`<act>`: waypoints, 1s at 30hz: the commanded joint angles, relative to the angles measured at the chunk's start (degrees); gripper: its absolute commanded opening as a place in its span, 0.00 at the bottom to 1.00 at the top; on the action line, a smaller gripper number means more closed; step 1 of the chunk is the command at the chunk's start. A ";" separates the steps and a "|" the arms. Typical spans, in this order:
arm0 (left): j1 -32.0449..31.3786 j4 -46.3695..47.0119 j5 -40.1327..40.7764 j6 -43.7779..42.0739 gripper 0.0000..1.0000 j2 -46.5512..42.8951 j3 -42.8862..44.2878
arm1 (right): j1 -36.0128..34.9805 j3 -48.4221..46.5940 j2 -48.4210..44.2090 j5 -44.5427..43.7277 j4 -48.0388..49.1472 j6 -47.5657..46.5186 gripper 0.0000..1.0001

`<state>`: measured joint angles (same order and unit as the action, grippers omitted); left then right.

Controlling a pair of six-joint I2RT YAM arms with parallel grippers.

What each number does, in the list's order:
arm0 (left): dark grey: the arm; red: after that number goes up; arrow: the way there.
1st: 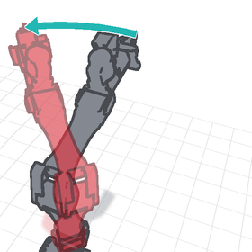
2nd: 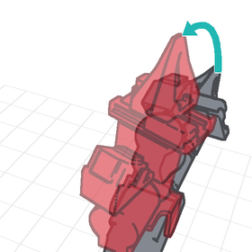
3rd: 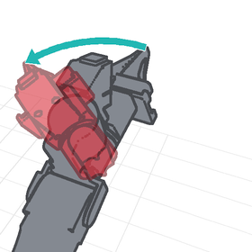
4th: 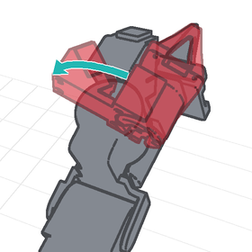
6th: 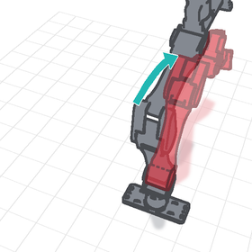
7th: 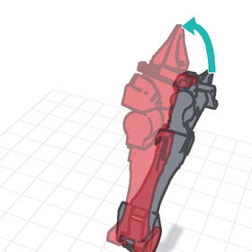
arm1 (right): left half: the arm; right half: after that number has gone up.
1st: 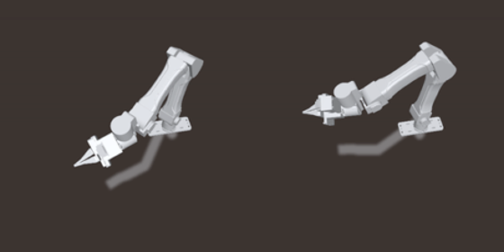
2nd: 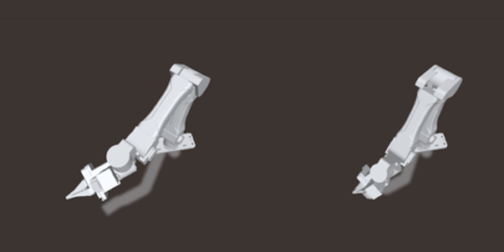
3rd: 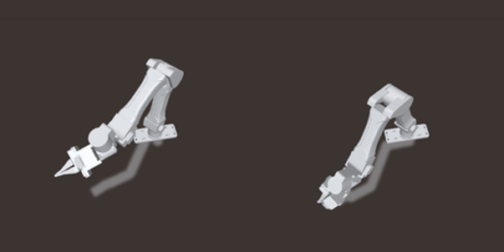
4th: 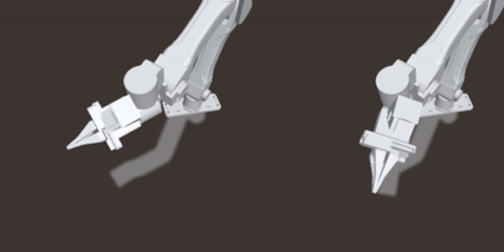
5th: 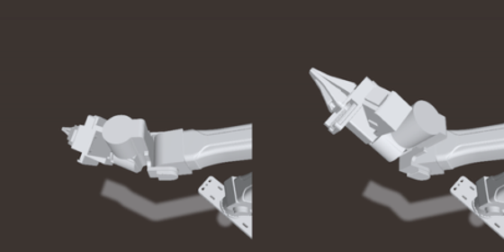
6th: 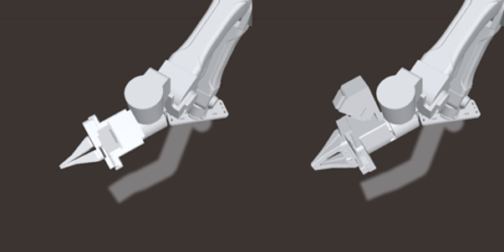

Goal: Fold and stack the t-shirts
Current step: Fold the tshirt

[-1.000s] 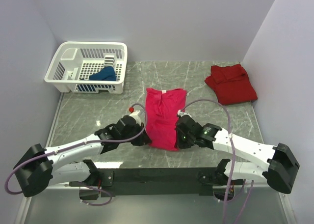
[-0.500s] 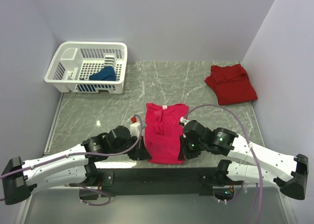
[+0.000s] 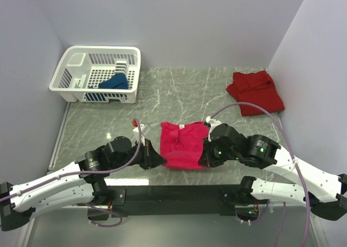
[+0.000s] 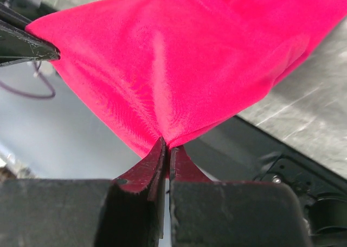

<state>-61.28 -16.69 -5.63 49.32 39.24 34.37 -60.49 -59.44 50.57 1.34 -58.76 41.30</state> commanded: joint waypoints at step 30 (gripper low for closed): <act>18.73 15.81 6.25 -14.95 0.00 35.89 9.84 | 21.37 -2.34 29.05 -11.63 18.33 -15.02 0.00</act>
<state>-44.12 -2.70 0.73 37.80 73.89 41.71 -41.21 -59.18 77.95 -7.73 -40.53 29.10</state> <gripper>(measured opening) 0.025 0.026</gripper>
